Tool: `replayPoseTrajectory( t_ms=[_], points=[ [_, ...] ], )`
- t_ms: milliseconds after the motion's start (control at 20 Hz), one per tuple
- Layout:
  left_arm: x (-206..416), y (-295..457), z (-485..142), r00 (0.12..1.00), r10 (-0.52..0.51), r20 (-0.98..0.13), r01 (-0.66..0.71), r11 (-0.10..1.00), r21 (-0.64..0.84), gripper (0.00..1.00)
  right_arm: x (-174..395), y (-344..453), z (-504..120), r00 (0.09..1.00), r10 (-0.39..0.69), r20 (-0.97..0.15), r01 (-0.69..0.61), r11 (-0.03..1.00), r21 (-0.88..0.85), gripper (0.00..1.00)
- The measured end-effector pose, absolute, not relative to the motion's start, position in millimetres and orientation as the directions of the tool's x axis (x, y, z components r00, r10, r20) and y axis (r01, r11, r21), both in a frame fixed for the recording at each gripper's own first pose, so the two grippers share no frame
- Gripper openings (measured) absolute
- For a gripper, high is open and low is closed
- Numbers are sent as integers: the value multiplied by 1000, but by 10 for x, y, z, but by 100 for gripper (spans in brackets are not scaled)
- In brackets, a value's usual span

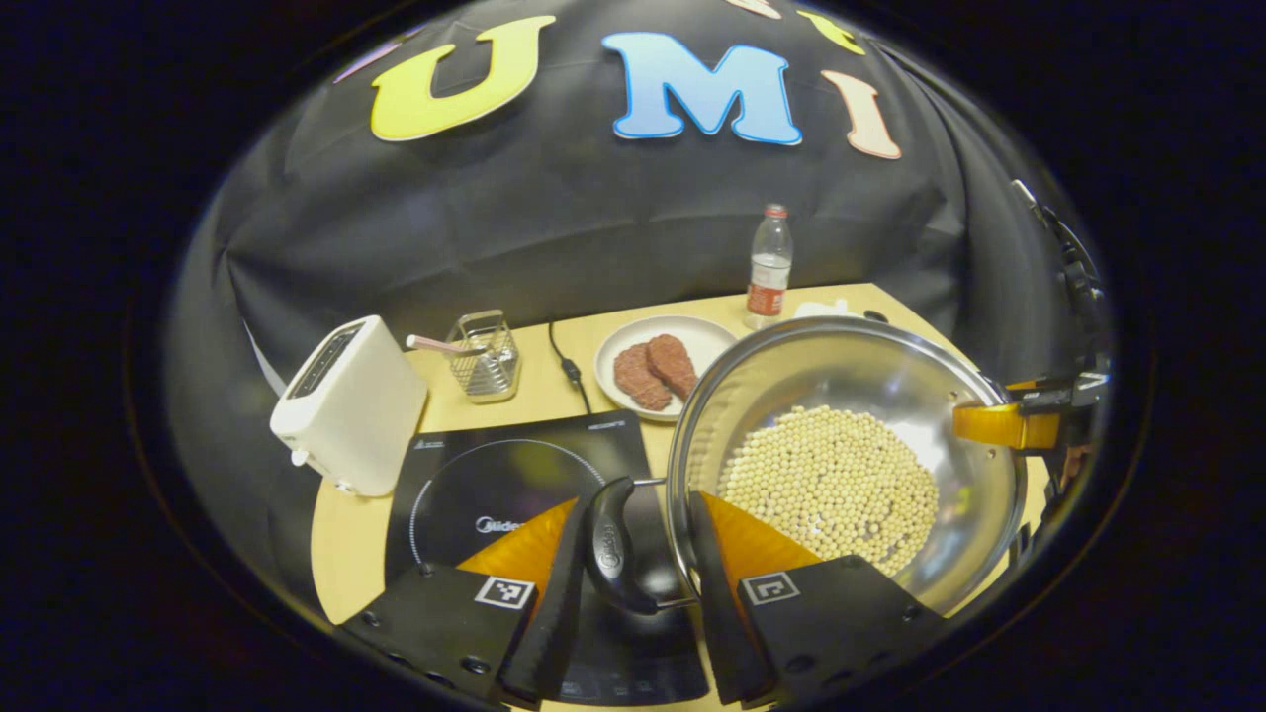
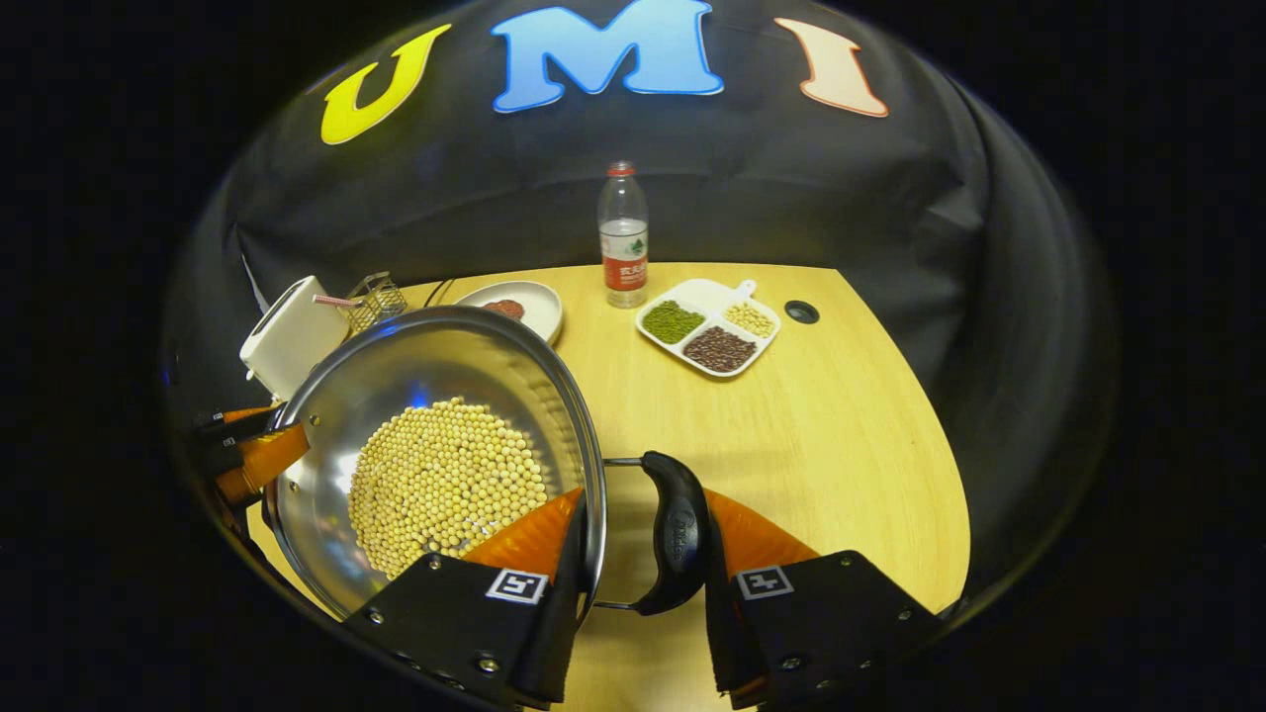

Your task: First push the handle of the pot to place it horizontally, then grasp the pot with both hands and set it on the induction cooktop.

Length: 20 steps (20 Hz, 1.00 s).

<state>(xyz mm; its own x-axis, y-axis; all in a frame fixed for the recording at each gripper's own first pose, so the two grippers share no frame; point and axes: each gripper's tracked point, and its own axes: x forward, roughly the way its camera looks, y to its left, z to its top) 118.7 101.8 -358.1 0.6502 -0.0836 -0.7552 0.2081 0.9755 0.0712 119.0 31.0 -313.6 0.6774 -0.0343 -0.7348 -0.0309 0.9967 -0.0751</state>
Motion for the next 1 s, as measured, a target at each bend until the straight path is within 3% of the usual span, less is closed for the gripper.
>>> replayPoseTrajectory(
  t_ms=[50, 100, 500, 550, 600, 1000],
  points=[
    [1198, 1132, -3578, 649, -79, -757, 203, 976, 72, 58, 1207, 405, -3168, 676, -30, -737, -35, 997, -74, 55],
    [1195, 1232, -3584, 648, -75, -758, 199, 977, 73, 62, 1224, 505, -3176, 675, -28, -738, -40, 996, -75, 55],
    [1267, 1981, -3636, 637, -52, -769, 163, 984, 68, 58, 1355, 1201, -3275, 664, -18, -748, -67, 994, -84, 55],
    [1277, 2072, -3652, 636, -50, -770, 154, 986, 63, 65, 1380, 1281, -3291, 662, -16, -749, -70, 994, -84, 55],
    [1273, 2164, -3643, 637, -47, -770, 148, 987, 62, 58, 1404, 1359, -3297, 661, -13, -750, -73, 994, -81, 55],
    [1422, 2711, -3701, 629, -15, -777, 139, 986, 94, 62, 1549, 1869, -3444, 640, 10, -768, -86, 995, -59, 55]
  ],
)
